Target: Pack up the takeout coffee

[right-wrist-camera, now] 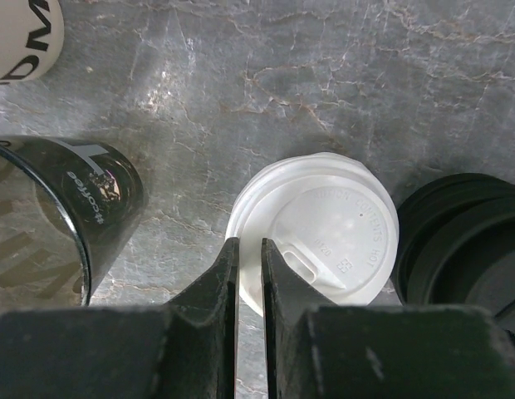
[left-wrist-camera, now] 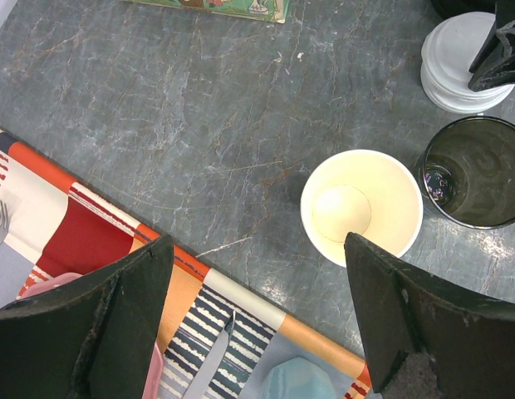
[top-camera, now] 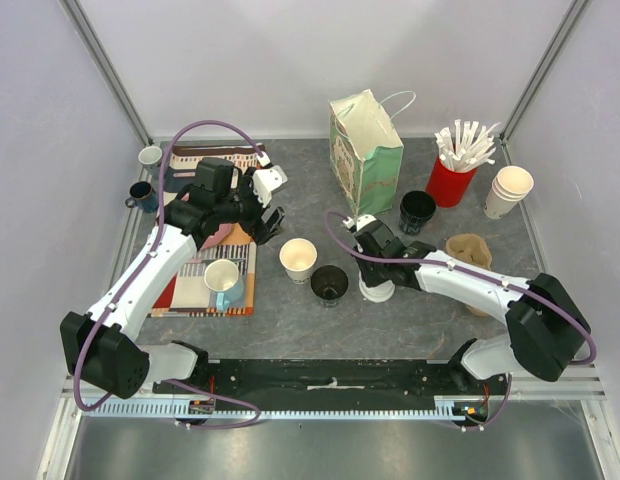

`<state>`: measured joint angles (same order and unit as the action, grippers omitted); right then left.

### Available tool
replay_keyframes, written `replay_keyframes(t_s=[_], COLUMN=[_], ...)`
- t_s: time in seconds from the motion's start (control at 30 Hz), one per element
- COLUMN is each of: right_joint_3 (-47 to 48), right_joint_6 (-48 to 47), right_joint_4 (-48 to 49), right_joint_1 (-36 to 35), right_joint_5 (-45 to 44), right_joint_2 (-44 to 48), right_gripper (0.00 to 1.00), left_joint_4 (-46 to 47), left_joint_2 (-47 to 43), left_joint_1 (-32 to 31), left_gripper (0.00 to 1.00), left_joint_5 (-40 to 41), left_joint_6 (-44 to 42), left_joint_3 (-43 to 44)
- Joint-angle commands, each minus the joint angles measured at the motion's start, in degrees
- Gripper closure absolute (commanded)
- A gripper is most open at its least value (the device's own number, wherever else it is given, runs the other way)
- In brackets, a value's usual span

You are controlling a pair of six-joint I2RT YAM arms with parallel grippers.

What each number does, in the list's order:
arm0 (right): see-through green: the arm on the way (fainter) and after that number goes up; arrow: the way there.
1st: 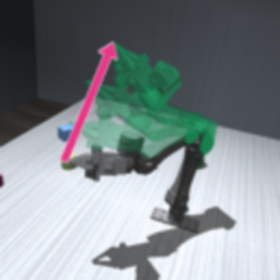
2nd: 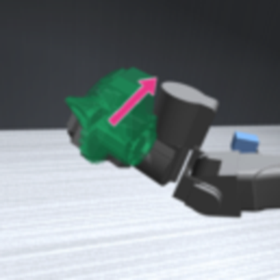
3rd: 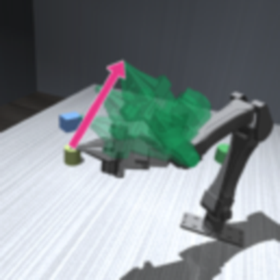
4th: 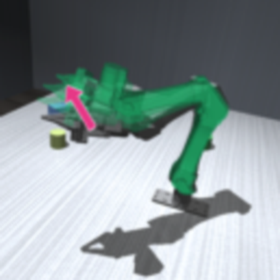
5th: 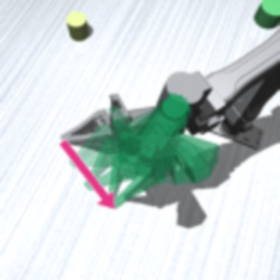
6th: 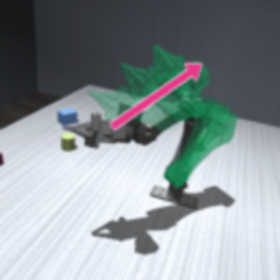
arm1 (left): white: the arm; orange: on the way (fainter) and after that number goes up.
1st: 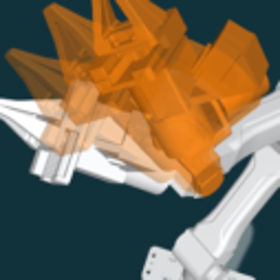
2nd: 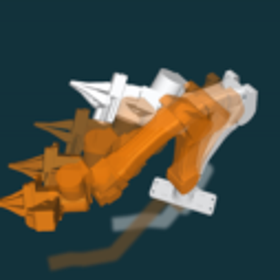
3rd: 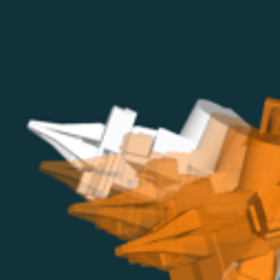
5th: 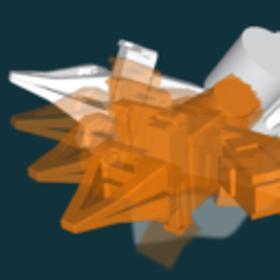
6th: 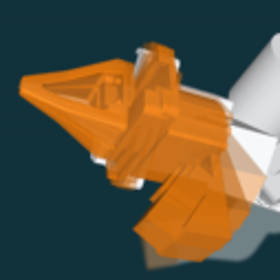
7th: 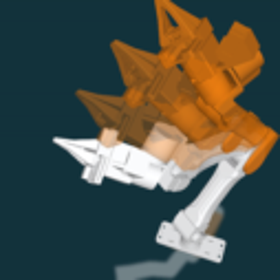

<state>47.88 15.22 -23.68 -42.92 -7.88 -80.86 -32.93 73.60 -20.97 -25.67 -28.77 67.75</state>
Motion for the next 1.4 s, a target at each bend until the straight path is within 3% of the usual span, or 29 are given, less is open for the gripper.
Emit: replay_keyframes(t_s=[0.0,0.43,0.6,0.83,0.93,1.07,1.23,1.37], right_joint_3=[2.83,9.77,12.41,12.68,11.71,10.57,13.29,14.69], right_joint_6=[-0.19,-4.59,-7.39,-8.55,-5.21,-3.88,-7.65,-9.77], right_joint_4=[-1.72,-7.43,-7.43,-10.16,-9.81,-4.72,-4.0,-4.0], right_joint_1=[-0.24,-0.15,-0.24,-0.24,2.47,7.75,9.69,12.85], right_joint_5=[-2.23,-2.32,3.82,2.43,0.94,6.37,11.82,16.05], right_joint_2=[2.02,5.71,8.25,5.63,3.52,0.37,-7.54,-11.59], right_gripper=[1.0,1.0,1.0,1.0,0.86,0.63,0.5,0.45], left_joint_4=[0.06,0.06,-0.21,-0.21,-0.21,-0.21,-0.38,-0.47], left_joint_2=[0.23,0.14,0.05,-0.12,-0.04,0.05,-0.13,-0.13], left_joint_1=[0.32,0.32,0.32,0.32,0.32,0.32,0.32,0.32], left_gripper=[0.1,0.1,0.1,0.1,0.1,0.1,0.1,0.1], left_joint_5=[-1.4,-1.4,-0.52,-0.7,-0.52,-0.96,-0.96,-0.78], left_joint_6=[-0.49,-0.32,-0.49,-0.32,-0.41,-0.32,-0.32,-0.49], left_joint_3=[0.55,0.81,0.72,0.9,0.81,0.9,0.72,0.63])
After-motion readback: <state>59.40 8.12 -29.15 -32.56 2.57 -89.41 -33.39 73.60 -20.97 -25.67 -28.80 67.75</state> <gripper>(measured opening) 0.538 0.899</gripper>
